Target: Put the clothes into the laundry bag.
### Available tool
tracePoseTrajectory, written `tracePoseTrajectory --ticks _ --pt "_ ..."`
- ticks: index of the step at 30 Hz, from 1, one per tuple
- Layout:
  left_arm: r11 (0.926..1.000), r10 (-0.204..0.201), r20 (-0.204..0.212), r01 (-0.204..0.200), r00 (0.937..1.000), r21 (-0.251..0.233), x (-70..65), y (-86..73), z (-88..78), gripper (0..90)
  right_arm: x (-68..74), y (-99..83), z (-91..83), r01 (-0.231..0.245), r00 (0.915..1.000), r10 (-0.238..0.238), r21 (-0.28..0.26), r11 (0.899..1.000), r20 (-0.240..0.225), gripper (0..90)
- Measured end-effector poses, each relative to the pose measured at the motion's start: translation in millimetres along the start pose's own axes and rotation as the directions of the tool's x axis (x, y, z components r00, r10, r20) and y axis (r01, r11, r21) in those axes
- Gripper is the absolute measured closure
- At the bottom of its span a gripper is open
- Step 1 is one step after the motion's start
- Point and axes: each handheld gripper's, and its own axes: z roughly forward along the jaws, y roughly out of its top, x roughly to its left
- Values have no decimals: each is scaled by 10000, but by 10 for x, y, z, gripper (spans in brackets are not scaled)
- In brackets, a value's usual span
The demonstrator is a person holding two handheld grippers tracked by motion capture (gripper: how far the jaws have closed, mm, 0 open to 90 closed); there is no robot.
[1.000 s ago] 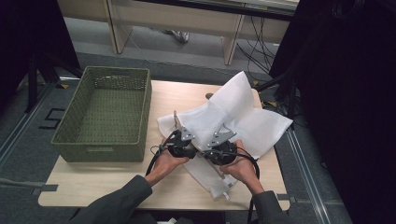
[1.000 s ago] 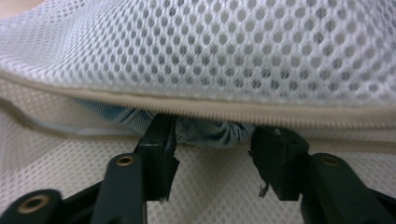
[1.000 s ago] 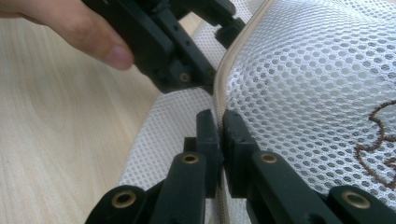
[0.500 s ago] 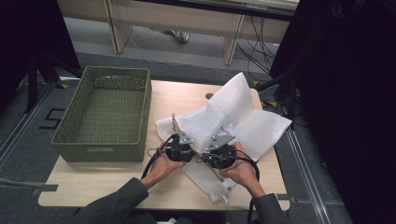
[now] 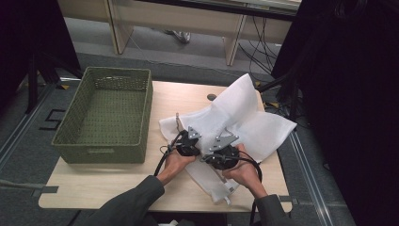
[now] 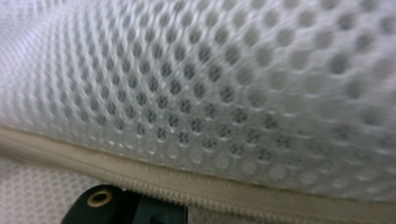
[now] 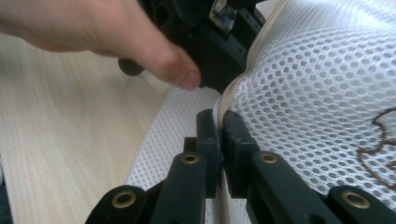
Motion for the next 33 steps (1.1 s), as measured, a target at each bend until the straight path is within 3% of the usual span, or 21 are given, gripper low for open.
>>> tracePoseTrajectory --ticks 1,3,4,5,8,11,15,20,22,24,26,29,30,31,32,33 --pt "9998 201 -39 -200 9998 91 -5 9 -21 758 -11 -4 26 191 9998 -191 11 9998 -23 871" --pt "9988 358 95 -361 9993 324 2 18 -79 743 -7 -11 33 -40 10000 40 108 9999 -70 871" --pt "9988 358 95 -361 9993 324 2 18 -79 713 -7 -11 33 -40 10000 40 108 9999 -70 871" --pt "9971 428 22 -428 9991 635 31 5 -152 671 -27 -25 50 15 9999 -15 6 10000 -105 870" --pt "9944 484 135 -495 9987 934 72 -45 -263 597 -33 -65 126 -380 9992 385 367 9986 -146 870" --pt "9902 659 209 -679 9976 1219 70 -100 -370 564 -38 -78 237 -164 9998 169 738 9971 -61 869" --pt "9841 1088 254 -1113 9937 1386 75 -141 -527 541 -41 -69 294 97 9999 -111 1061 9943 130 869" --pt "9825 1249 44 -1243 9922 1384 154 -145 -662 515 -37 -76 317 125 9997 -147 1193 9928 180 868" --pt "9818 1226 82 -1225 9924 1452 167 -157 -655 514 -25 -77 322 233 9990 -280 1273 9916 350 868" --pt "9778 1219 378 -1265 9918 1672 160 -191 -600 496 -18 -81 339 217 9991 -265 1415 9897 326 868" --pt "9724 1353 496 -1422 9896 1850 152 -228 -546 479 -28 -87 353 560 9967 -638 1443 9879 498 868" --pt "9672 1386 668 -1495 9881 2052 137 -261 -496 475 -36 -93 352 467 9978 -534 1512 9874 403 869" --pt "9609 1550 754 -1680 9850 2200 137 -262 -490 478 -37 -98 350 513 9971 -594 1565 9864 476 869" --pt "9595 1542 932 -1716 9836 2235 138 -262 -486 493 -40 -100 350 495 9978 -560 1643 9852 347 869" --pt "9526 1705 1053 -1912 9797 2368 153 -247 -494 529 -48 -103 351 604 9970 -674 1617 9850 378 869" --pt "9548 1645 1076 -1857 9805 2323 153 -247 -495 584 -49 -103 348 578 9973 -644 1672 9842 348 869"
